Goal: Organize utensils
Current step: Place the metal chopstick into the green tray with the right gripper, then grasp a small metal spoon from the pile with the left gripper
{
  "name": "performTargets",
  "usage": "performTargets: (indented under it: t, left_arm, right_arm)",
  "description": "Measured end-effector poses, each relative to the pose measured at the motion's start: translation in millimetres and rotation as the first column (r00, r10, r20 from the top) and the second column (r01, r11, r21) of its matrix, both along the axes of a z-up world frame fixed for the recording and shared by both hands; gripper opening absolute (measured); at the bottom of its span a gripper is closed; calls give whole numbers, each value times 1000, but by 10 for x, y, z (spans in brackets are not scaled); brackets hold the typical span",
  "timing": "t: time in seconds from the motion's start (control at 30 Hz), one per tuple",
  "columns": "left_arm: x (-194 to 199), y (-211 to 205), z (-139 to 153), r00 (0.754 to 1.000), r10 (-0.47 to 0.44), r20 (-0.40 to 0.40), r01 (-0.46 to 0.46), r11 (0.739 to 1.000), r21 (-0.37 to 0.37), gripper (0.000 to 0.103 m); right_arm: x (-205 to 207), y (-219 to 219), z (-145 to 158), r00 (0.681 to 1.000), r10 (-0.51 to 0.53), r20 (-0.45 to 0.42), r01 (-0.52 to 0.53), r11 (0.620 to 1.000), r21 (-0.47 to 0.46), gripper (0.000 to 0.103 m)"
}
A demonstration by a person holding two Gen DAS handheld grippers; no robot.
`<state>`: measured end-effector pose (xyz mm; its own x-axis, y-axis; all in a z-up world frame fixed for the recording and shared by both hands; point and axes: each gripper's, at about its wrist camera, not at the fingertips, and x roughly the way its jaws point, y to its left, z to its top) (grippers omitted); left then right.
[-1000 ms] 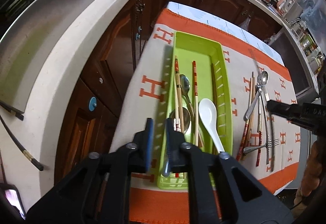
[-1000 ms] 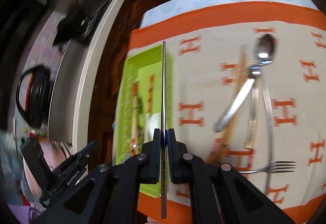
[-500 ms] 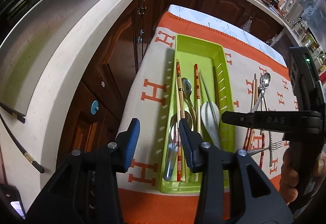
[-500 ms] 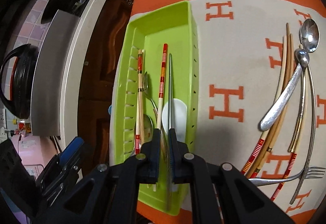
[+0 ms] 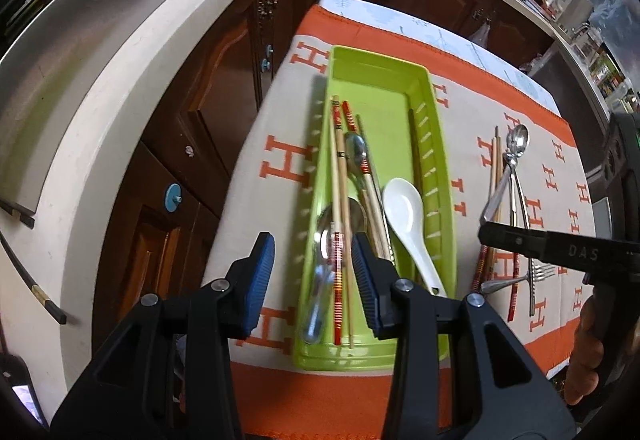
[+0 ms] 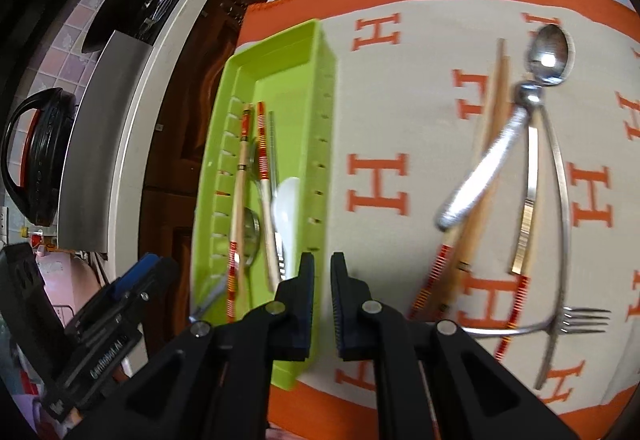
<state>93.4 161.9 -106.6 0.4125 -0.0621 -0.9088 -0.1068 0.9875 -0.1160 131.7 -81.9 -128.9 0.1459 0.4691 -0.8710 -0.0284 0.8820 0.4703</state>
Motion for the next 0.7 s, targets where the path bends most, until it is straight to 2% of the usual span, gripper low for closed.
performTargets:
  t: [0.37,0.57,0.7]
  left_arm:
    - [-108,-620,86,990,-139,4,139,990,5,37]
    - [-87,-1065,111,974,-228,0,228,974,3,37]
    - [14,-1378,93,960,-279,-9,279,960,12,37]
  right_arm:
    - [-419,-818,157,993,-82,83,85,996,-27,8]
    - [-574,-1208,183,982,-144,119,148,989,-26,8]
    - [-596,-1413,112,977,-183,112,185,983,-8,8]
